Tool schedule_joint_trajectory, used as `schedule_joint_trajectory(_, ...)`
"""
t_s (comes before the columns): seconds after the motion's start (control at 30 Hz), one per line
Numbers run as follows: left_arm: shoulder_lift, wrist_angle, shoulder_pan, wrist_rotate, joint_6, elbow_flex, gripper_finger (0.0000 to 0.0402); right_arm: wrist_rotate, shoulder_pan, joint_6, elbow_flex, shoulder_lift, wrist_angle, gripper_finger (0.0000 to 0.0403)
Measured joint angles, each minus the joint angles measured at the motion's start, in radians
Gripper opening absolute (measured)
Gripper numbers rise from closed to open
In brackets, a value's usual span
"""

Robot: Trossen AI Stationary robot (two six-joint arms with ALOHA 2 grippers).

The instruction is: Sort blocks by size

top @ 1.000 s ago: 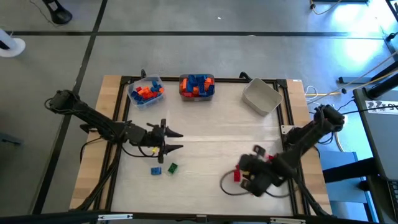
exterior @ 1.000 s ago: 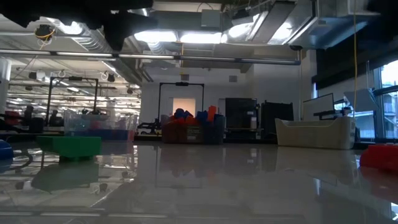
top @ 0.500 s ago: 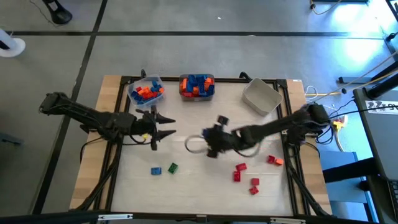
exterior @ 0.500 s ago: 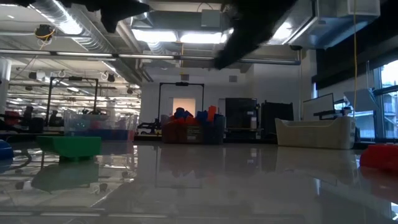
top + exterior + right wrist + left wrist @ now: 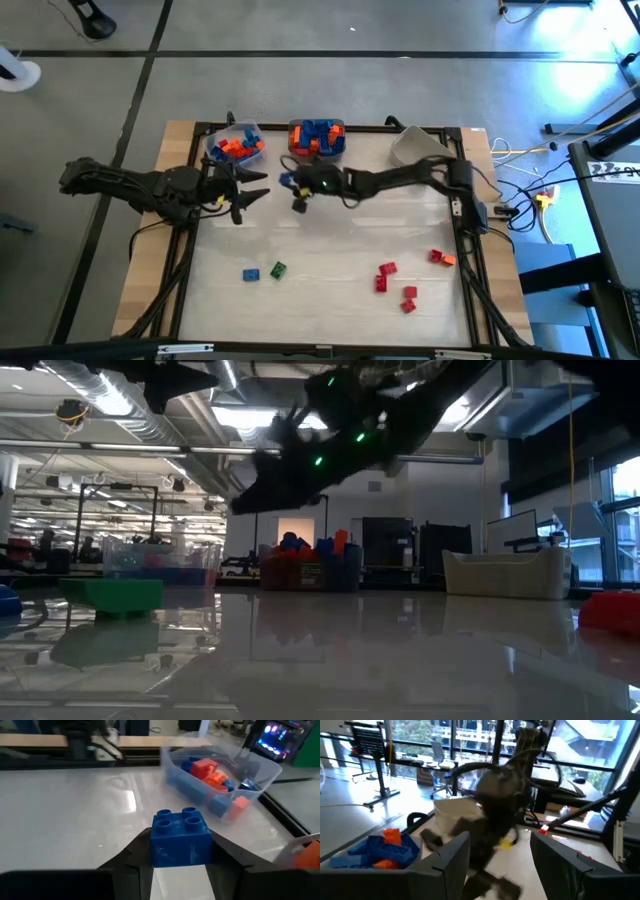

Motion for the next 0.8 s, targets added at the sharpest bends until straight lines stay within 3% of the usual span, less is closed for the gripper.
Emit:
schedule_joint_trajectory(0.27, -0.011, -0.042, 0.019, 0.001, 0.001, 0.000, 0.0196, -0.072, -0.089, 0.002, 0.309, 0.242, 0.018, 0.0140)
schedule_joint_trajectory(0.6, -0.026, -0.028, 0.039, 0.001, 0.009, 0.000, 0.0196, -0.087, -0.150, 0.004, 0.769, 0.507, -0.015, 0.0140)
schedule_joint_trajectory(0.8, -0.027, -0.030, 0.041, 0.002, 0.011, 0.000, 0.0196, -0.086, -0.171, 0.003, 0.937, 0.617, -0.018, 0.0144)
